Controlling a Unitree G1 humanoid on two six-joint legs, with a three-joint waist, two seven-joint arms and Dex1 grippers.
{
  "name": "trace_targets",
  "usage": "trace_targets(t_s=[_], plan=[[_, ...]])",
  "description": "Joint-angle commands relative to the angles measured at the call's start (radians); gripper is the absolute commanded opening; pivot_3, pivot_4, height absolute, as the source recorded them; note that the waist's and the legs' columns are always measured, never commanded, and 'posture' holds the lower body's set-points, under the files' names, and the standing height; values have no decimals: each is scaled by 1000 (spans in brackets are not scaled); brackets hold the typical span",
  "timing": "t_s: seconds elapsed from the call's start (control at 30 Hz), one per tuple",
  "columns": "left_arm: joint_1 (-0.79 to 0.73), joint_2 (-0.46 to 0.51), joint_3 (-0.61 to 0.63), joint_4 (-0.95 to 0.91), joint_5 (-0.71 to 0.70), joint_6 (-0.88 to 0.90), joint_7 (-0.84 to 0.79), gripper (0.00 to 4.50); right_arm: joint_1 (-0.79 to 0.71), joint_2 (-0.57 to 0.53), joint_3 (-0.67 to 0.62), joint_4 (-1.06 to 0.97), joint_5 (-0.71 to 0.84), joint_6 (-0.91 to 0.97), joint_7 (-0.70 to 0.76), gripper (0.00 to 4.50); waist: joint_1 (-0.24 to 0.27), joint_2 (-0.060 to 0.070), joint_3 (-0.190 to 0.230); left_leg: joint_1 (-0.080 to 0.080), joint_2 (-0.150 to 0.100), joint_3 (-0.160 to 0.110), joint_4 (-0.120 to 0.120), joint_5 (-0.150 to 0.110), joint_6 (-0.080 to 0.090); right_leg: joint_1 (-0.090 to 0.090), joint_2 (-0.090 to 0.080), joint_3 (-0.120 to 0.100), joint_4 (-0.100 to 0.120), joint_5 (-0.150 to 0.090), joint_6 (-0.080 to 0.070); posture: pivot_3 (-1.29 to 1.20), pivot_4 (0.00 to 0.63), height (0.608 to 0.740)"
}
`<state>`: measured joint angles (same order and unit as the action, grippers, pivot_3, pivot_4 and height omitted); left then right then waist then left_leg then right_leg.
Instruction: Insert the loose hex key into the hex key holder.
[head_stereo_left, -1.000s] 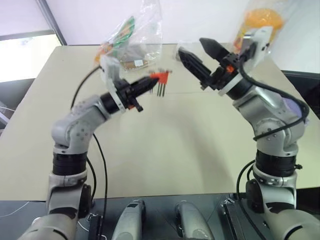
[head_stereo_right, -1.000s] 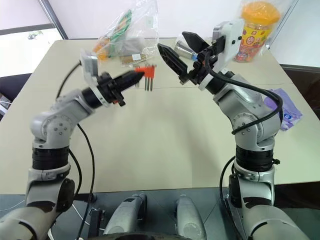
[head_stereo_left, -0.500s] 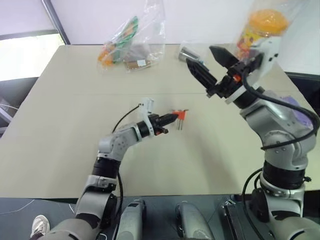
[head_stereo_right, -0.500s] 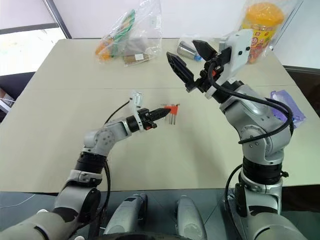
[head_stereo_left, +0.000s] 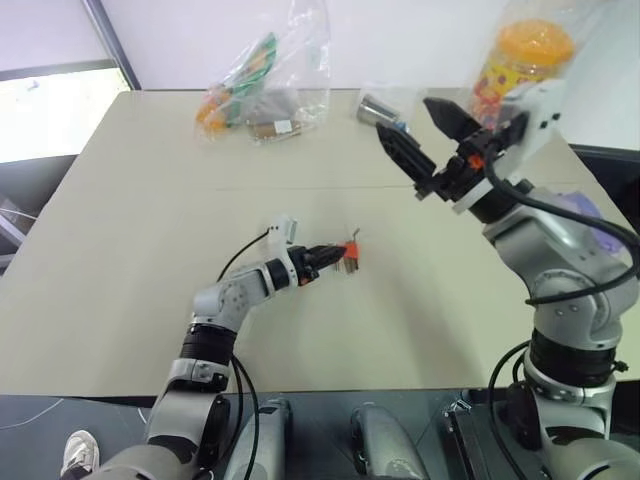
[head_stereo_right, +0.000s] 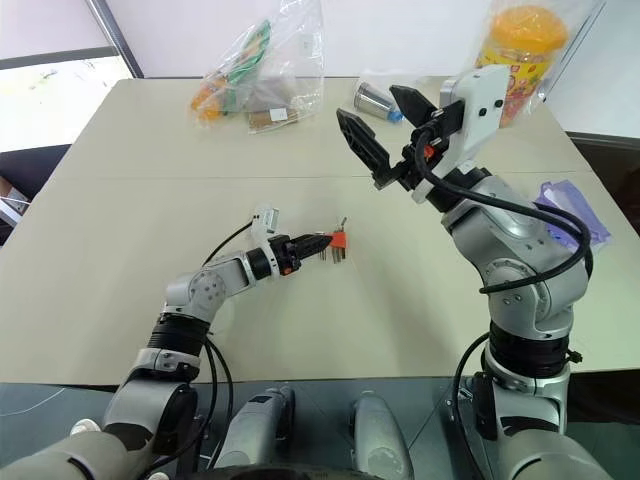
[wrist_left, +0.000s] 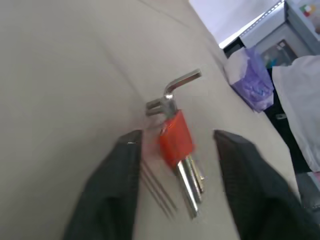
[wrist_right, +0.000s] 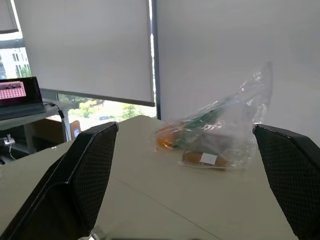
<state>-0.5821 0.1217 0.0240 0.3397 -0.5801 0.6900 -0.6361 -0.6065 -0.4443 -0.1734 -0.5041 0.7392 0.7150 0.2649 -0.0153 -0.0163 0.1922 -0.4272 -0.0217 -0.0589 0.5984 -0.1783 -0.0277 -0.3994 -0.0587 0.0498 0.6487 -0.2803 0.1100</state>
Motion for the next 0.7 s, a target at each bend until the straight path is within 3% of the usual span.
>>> trace_targets(t_s=[0.03,0.07,0.27,0.37,0.5,0.7], plan=[[32,42,43,-64,18,-12,31,4199,-21,-1,-7,-17,4,-17,9,4500,-3,0,0,0,0,0,0,0,0,0,0,0,0,0,0,0,150,740],[37,51,42,-84,25,-23,33,4486,-21,-1,-6,-15,3,-18,10,4500,-4,0,0,1,0,0,0,0,0,0,0,0,0,0,0,0,150,740],[32,158,4,-225,184,-265,44,4486,-20,-31,1,7,-15,-22,54,4500,2,0,0,0,1,0,0,0,0,-1,-1,0,0,0,0,0,150,740],[27,229,-17,-285,226,-314,0,4486,-2,-113,22,19,-51,0,117,4500,7,0,0,-2,-1,0,-1,0,0,-1,-3,0,-2,0,0,0,150,740],[40,341,-7,-408,178,-249,-102,4486,89,-308,88,29,-126,-1,283,4500,8,0,0,-3,-2,0,-1,-1,1,1,-5,-1,-7,-2,-4,0,150,740],[115,554,93,-662,-69,24,-247,4486,206,-518,60,-12,-87,-5,555,4500,-4,1,1,-4,0,1,-1,-2,4,-1,-4,0,-9,-2,-3,0,150,740]])
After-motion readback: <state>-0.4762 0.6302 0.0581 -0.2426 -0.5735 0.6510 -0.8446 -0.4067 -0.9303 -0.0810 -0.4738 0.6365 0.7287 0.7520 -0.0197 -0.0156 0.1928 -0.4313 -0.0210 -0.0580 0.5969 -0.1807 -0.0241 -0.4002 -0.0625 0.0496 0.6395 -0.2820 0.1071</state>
